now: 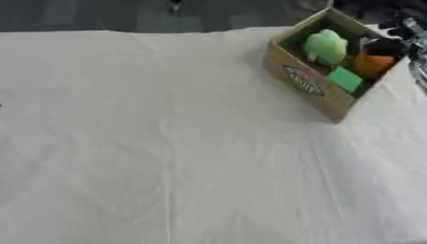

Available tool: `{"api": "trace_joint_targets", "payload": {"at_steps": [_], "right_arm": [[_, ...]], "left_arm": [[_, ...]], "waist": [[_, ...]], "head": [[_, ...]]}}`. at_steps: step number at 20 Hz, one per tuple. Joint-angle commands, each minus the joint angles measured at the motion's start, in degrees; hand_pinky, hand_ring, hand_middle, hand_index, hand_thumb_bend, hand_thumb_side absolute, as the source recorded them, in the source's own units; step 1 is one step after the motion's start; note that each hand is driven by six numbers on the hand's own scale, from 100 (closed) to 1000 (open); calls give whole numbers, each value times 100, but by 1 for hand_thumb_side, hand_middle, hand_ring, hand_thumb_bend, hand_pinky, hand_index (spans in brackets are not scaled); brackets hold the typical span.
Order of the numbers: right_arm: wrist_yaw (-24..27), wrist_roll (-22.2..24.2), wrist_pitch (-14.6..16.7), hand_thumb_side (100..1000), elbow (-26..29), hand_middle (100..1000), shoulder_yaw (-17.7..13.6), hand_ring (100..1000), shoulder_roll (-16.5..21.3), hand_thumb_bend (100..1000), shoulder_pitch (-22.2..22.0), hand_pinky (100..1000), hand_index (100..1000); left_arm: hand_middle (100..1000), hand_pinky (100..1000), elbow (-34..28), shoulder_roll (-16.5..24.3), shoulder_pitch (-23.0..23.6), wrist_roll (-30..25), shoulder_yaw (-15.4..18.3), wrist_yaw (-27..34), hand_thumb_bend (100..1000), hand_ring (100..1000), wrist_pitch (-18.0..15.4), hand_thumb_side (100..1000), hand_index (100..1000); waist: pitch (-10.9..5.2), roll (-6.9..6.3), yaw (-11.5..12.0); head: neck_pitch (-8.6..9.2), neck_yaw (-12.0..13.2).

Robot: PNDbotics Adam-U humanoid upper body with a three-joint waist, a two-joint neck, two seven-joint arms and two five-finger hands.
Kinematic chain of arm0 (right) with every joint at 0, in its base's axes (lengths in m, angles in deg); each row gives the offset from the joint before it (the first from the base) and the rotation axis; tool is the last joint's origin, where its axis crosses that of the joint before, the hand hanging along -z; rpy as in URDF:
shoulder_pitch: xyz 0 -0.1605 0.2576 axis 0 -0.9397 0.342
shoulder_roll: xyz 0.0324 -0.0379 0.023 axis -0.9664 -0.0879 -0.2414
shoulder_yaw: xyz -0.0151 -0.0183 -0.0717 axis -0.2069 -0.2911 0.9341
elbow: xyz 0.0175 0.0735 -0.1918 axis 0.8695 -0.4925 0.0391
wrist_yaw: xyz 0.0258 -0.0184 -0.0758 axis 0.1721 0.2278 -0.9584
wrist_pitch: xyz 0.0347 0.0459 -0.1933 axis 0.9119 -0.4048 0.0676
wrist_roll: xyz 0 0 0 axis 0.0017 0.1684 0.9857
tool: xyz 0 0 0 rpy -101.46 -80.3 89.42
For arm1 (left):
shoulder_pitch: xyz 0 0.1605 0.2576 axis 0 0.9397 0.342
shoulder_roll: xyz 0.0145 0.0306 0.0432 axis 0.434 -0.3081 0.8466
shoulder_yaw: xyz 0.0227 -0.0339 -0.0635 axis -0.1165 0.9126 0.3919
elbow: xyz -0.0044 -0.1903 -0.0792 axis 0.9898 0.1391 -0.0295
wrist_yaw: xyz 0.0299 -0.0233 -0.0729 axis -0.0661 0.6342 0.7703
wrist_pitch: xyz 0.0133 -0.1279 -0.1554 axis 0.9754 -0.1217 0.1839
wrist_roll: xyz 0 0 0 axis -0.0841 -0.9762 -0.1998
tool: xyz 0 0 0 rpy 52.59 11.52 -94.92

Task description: Pick up the objects with one hand, pass them to the other hand, and then place them into the box on the other side of the table.

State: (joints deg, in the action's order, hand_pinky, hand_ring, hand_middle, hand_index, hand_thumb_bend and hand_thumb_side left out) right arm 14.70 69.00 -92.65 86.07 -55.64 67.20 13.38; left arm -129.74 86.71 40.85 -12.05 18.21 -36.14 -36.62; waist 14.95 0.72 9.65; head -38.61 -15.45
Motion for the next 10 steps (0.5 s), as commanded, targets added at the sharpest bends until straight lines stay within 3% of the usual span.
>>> {"api": "trace_joint_targets", "payload": {"at_steps": [1, 2, 6, 10], "right_arm": [[404, -542, 275, 408, 755, 888, -328, 1000, 119, 100, 31, 1000, 1000], [632, -800, 489, 515, 1194, 888, -385, 1000, 29, 100, -50, 1000, 1000], [1192, -1433, 1206, 540, 2598, 888, -413, 1000, -283, 100, -444, 1000, 1000], [1143, -1553, 1843, 532, 3231, 883, -421, 1000, -555, 100, -741, 1000, 1000]], "left_arm": [[477, 631, -127, 111, -87, 39, 68, 49, 1000, 610, 27, 387, 759], [476, 632, -129, 102, -90, 57, 73, 91, 1000, 609, 39, 393, 760], [466, 628, -103, 45, -150, 170, 109, 337, 930, 601, 98, 418, 758], [442, 620, -32, -38, -198, 397, 189, 1013, 789, 585, 197, 476, 762]], "waist": [[-66, -15, -22], [-58, -25, -32], [-46, -49, -57], [-38, -71, -66]], "head": [[65, 76], [66, 118], [110, 215], [174, 298]]}}
